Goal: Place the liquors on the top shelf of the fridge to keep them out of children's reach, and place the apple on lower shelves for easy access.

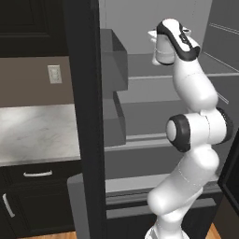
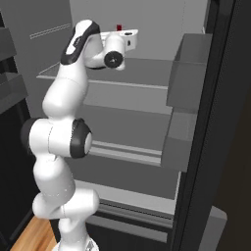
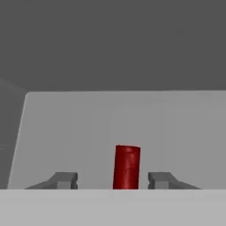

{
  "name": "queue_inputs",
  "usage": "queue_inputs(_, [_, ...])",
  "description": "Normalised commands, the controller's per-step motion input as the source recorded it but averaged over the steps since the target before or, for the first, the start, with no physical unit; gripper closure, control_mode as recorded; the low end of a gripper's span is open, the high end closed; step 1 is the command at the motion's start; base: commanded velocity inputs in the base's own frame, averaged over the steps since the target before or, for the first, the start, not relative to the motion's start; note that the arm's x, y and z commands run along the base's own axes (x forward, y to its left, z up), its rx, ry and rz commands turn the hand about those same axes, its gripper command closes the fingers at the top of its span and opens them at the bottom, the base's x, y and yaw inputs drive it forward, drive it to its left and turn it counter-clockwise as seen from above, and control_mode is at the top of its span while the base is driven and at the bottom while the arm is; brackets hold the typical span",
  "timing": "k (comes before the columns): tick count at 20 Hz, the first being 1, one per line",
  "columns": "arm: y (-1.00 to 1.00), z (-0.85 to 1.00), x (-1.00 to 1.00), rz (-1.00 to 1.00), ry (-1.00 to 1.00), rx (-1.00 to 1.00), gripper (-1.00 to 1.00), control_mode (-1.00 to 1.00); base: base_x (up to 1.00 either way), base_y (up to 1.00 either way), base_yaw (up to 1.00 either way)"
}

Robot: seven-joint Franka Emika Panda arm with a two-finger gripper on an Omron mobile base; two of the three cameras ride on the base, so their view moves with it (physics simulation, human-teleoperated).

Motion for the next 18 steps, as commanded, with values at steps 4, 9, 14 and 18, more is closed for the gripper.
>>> queue_inputs(4, [-0.01, 0.00, 0.00, 0.00, -0.01, 0.00, -1.00, -1.00, 0.00, 0.00, 0.00])
queue_inputs(9, [0.00, 0.02, -0.06, 0.00, 0.00, -0.03, -1.00, -1.00, 0.00, 0.00, 0.00])
queue_inputs(14, [0.00, 0.15, -0.55, 0.00, 0.00, -0.07, -1.00, -1.00, 0.00, 0.00, 0.00])
queue_inputs(18, [-0.05, 0.06, -0.94, 0.00, 0.11, -0.07, -1.00, -1.00, 0.00, 0.00, 0.00])
